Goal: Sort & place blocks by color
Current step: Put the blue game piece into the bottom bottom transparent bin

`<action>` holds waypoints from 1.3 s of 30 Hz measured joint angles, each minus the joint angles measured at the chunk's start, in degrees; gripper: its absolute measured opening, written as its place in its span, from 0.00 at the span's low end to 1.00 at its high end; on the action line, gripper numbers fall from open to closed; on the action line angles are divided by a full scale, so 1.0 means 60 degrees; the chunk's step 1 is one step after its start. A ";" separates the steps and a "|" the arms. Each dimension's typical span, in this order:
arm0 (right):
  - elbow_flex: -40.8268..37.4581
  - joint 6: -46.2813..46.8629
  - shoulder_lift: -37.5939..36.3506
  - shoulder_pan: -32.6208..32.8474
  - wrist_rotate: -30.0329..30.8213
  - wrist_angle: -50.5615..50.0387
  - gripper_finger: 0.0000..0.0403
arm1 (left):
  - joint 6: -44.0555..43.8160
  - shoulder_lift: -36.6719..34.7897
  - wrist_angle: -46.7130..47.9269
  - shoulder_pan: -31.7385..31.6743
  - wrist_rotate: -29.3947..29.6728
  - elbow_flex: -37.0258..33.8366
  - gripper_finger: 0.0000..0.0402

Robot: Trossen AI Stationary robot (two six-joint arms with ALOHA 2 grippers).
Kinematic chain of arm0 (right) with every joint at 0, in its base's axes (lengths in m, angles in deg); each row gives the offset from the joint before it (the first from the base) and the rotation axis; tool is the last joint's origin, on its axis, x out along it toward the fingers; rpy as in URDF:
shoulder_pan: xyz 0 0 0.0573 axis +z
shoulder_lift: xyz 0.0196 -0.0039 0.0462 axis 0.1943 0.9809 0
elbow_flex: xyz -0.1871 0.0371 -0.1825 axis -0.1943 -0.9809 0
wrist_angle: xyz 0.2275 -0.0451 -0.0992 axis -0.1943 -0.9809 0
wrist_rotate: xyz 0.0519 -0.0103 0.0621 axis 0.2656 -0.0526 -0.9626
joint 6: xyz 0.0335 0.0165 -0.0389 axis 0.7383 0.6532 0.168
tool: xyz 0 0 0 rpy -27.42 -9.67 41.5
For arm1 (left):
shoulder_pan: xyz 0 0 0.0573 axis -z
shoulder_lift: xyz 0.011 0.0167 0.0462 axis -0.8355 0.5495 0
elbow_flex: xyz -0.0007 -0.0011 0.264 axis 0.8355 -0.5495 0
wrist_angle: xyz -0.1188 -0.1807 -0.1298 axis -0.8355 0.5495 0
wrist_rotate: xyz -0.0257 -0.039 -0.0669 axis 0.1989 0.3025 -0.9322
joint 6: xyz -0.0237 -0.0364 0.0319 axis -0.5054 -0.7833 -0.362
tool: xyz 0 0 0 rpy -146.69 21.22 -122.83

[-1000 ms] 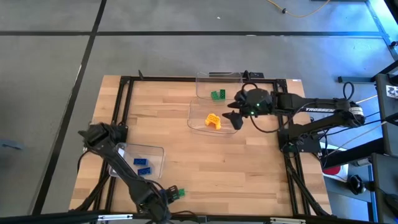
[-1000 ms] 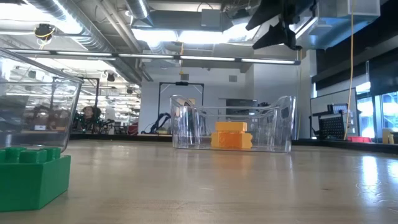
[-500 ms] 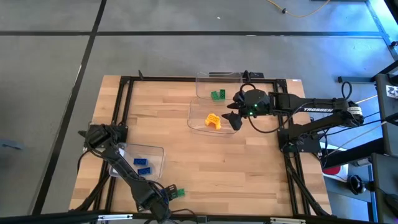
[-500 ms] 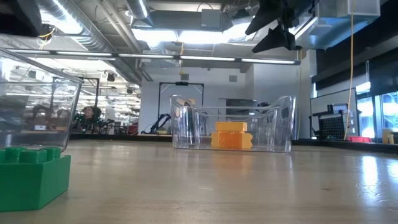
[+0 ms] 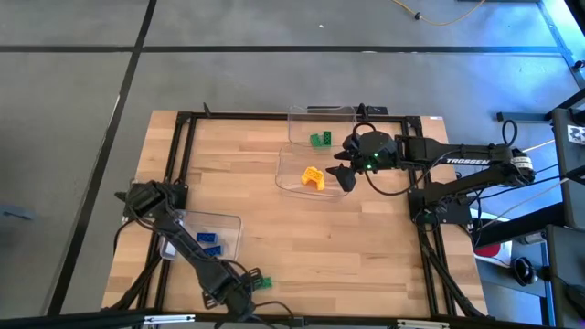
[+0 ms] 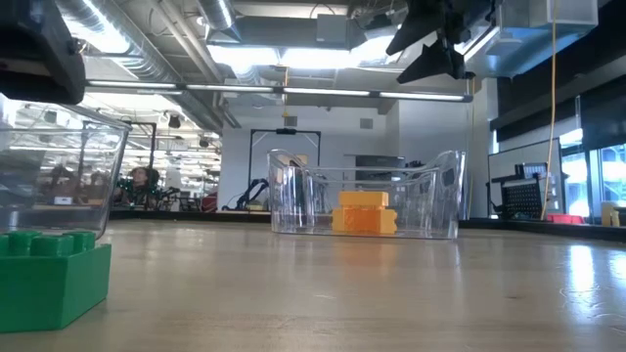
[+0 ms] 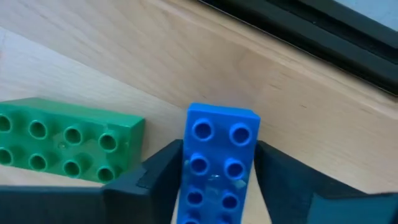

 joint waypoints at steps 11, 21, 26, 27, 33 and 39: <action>0.0000 -0.0004 0.0000 0.0000 0.0000 -0.0220 0.73 | -0.1743 -0.0285 0.0855 -0.0055 0.0197 0.0597 0.32; 0.0003 -0.0078 0.0000 -0.0003 0.0000 -0.0496 0.73 | -0.4377 -0.3411 0.1938 -0.0458 0.0996 0.1147 0.32; 0.0004 -0.0219 0.0000 0.0000 -0.0002 -0.0487 0.73 | -0.5417 -0.5719 0.1982 -0.1255 0.3903 0.1155 0.32; 0.0004 -0.0219 0.0000 -0.0002 -0.0009 -0.0485 0.73 | -0.5531 -0.6126 0.1924 -0.1416 0.4545 0.1155 0.32; 0.0001 -0.0178 0.0000 0.0000 -0.0080 -0.0472 0.73 | -0.4782 -0.8047 0.0013 -0.2106 0.6720 0.0836 0.32; 0.0004 -0.0189 0.0000 -0.0003 -0.0080 -0.0460 0.73 | -0.4063 -0.9413 -0.3905 -0.2489 0.6084 -0.1833 0.32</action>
